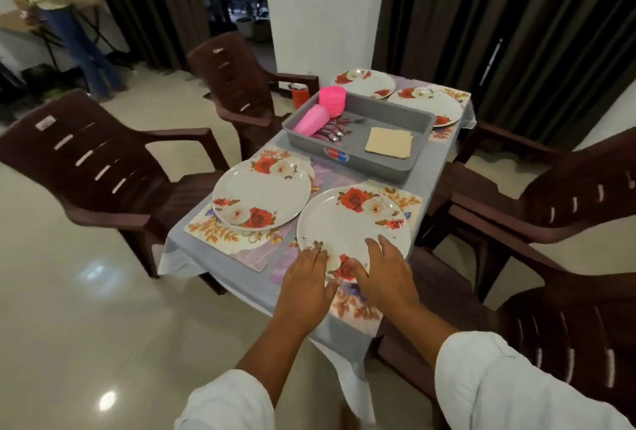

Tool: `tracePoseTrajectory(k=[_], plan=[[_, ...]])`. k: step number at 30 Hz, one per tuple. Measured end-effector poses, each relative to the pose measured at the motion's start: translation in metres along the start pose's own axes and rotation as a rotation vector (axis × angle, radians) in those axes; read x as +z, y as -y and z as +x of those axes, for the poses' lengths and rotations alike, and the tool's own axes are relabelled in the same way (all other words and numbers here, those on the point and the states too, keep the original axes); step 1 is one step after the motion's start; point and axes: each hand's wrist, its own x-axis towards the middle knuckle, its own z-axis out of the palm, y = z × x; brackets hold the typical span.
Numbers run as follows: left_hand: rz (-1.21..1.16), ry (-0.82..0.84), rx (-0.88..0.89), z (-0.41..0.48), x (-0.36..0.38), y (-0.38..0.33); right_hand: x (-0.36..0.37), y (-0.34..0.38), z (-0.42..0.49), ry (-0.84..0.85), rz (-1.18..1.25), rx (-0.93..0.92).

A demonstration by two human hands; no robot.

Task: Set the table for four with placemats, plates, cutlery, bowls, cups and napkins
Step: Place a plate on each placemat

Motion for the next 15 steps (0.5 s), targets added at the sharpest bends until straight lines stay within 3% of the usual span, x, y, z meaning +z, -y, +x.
tracePoseTrajectory(k=[8, 15], plan=[[0.037, 0.116, 0.036, 0.092, -0.011, 0.027, 0.017, 0.008, 0.092, -0.006, 0.109, 0.088], [0.067, 0.098, 0.065, 0.180, -0.027, 0.042, 0.012, 0.023, 0.160, -0.072, 0.167, 0.111]])
